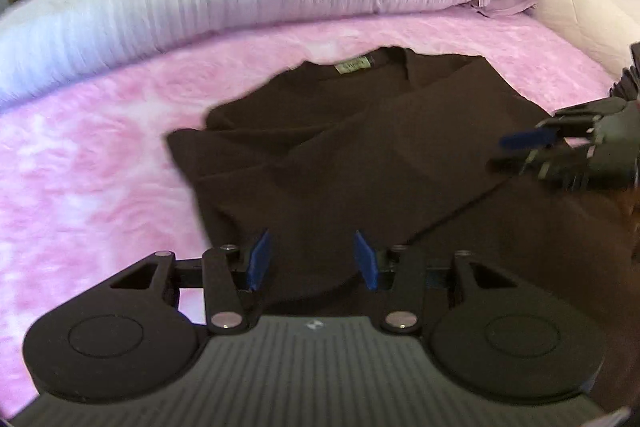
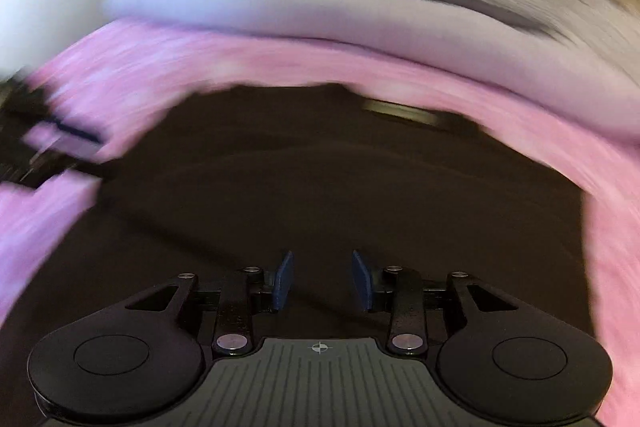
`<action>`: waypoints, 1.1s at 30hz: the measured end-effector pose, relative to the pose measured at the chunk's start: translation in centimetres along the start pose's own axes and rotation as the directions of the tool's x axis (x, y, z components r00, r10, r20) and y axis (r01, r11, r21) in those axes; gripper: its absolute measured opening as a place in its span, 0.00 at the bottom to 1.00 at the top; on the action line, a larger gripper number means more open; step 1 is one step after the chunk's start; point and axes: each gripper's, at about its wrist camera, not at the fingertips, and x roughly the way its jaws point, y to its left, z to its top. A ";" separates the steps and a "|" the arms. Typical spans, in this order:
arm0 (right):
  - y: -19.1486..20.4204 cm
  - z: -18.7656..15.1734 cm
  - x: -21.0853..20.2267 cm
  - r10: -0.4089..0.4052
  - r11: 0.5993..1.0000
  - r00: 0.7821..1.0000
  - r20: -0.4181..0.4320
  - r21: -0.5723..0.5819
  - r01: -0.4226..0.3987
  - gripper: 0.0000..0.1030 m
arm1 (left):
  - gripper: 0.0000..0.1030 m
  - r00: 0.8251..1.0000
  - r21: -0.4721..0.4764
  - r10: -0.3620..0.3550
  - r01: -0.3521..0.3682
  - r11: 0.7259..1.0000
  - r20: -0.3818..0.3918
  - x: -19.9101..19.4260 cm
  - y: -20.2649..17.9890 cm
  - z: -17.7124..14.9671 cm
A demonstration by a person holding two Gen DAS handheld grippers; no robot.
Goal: Fold clothes
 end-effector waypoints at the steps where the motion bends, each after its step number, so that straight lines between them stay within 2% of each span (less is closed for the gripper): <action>1: -1.7 0.0 -0.3 -0.026 0.999 1.000 -0.001 0.038 0.026 0.35 | 0.39 1.000 -0.015 -0.001 0.000 1.000 -0.025 1.0 0.3 0.1; 3: -6.1 -0.4 -0.1 -0.067 0.985 0.997 -0.033 0.155 0.071 0.35 | 0.39 0.996 -0.040 0.011 -0.015 0.999 -0.085 2.7 1.1 0.0; 5: -10.3 -1.3 0.5 -0.076 0.959 0.993 -0.094 0.267 0.099 0.35 | 0.39 0.995 -0.064 0.008 -0.014 0.998 -0.100 3.2 1.6 -0.3; 8: -13.8 -2.3 -0.6 -0.073 0.943 0.991 -0.110 0.315 0.104 0.32 | 0.38 0.995 -0.094 -0.002 -0.008 0.996 -0.097 3.0 2.1 -0.6; 14: -14.3 -4.2 -6.1 -0.116 0.941 0.982 -0.150 0.299 0.157 0.32 | 0.41 0.992 -0.085 0.077 -0.086 0.993 -0.098 -0.6 0.8 -1.3; 18: -13.1 -6.3 -11.3 -0.113 0.948 0.980 -0.164 0.278 0.156 0.33 | 0.44 0.992 -0.039 0.074 -0.079 0.996 -0.103 -4.6 -1.3 -3.2; 20: -11.5 -7.5 -14.4 -0.105 0.964 0.981 -0.165 0.223 0.141 0.33 | 0.49 0.992 0.026 0.065 -0.063 0.998 -0.111 -6.4 -3.2 -4.7; 23: -8.6 -9.6 -18.8 -0.118 0.989 0.976 -0.184 0.067 0.132 0.35 | 0.55 0.989 0.126 0.045 -0.027 0.992 -0.143 -9.0 -6.6 -7.7; 25: -6.4 -11.5 -21.3 -0.129 0.991 0.968 -0.217 -0.065 0.117 0.36 | 0.58 0.986 0.200 0.009 0.025 0.980 -0.166 -11.0 -9.1 -10.0; 27: -4.4 -13.8 -23.2 -0.131 0.976 0.957 -0.260 -0.204 0.078 0.40 | 0.60 0.984 0.275 -0.016 0.065 0.959 -0.178 -13.1 -11.7 -12.3; 30: -1.6 -17.9 -25.6 -0.117 0.913 0.936 -0.333 -0.406 -0.030 0.45 | 0.64 0.982 0.349 -0.031 0.096 0.932 -0.187 -15.8 -15.3 -15.3; 33: 0.6 -22.0 -26.7 -0.076 0.795 0.920 -0.384 -0.580 -0.177 0.46 | 0.65 0.981 0.402 -0.009 0.089 0.911 -0.196 -17.4 -18.8 -18.2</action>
